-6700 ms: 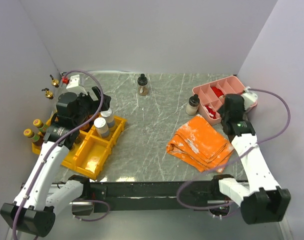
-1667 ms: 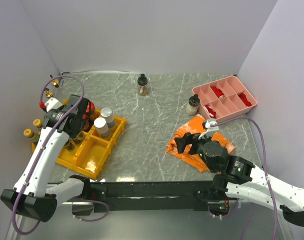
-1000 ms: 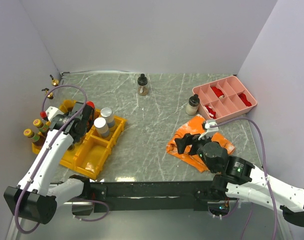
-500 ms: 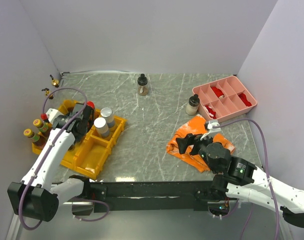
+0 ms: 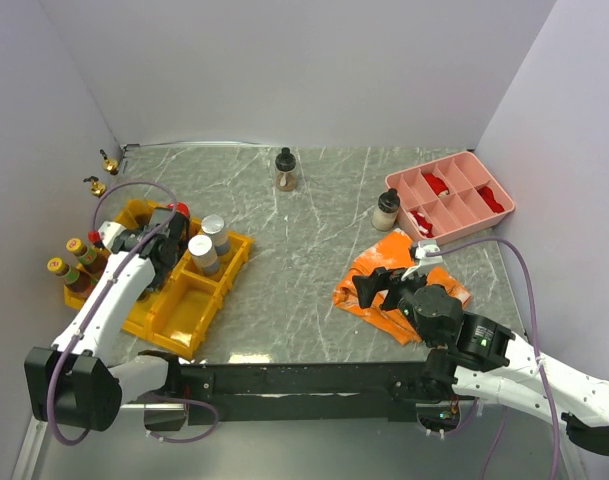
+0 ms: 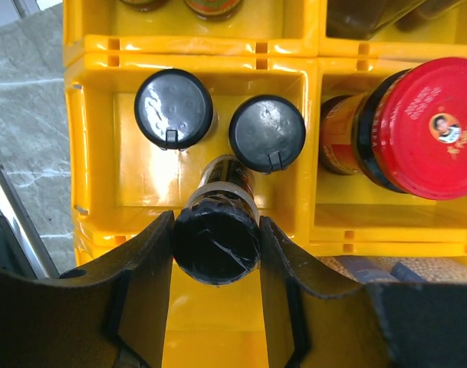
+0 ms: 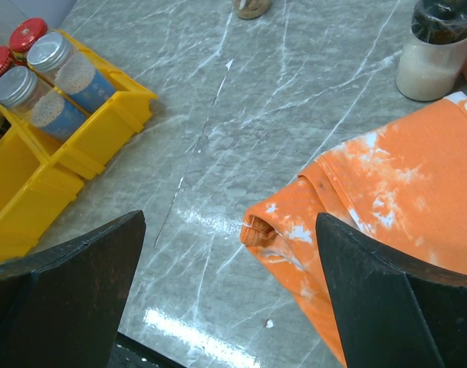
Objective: Organize the condiment bottles
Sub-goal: Place the bottle in the storage box.
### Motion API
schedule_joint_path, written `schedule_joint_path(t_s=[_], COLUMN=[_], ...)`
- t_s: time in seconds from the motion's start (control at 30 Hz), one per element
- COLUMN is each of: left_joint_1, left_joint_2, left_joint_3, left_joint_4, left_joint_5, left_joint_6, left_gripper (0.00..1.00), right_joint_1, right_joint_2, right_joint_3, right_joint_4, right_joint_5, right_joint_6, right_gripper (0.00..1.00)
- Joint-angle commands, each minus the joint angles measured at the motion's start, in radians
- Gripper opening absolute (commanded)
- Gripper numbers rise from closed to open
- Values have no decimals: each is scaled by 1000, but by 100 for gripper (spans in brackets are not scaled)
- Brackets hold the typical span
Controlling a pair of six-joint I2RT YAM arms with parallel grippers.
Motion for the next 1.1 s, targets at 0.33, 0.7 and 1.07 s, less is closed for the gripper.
schedule_joint_path(t_s=[0.33, 0.7, 1.07], left_joint_1=[24, 32, 32], left_joint_2=[25, 31, -47], left_joint_3=[-53, -65, 42], left_joint_4=[76, 84, 75], left_joint_5=[5, 0, 51], left_joint_6=[-5, -1, 127], left_gripper=[45, 57, 57], right_joint_1=[-2, -2, -2], right_joint_2=[21, 46, 85], right_joint_3=[4, 21, 69], right_joint_4=[31, 23, 54], right_joint_5=[8, 2, -4], right_joint_6=[-15, -18, -3], right_gripper=[100, 100, 100])
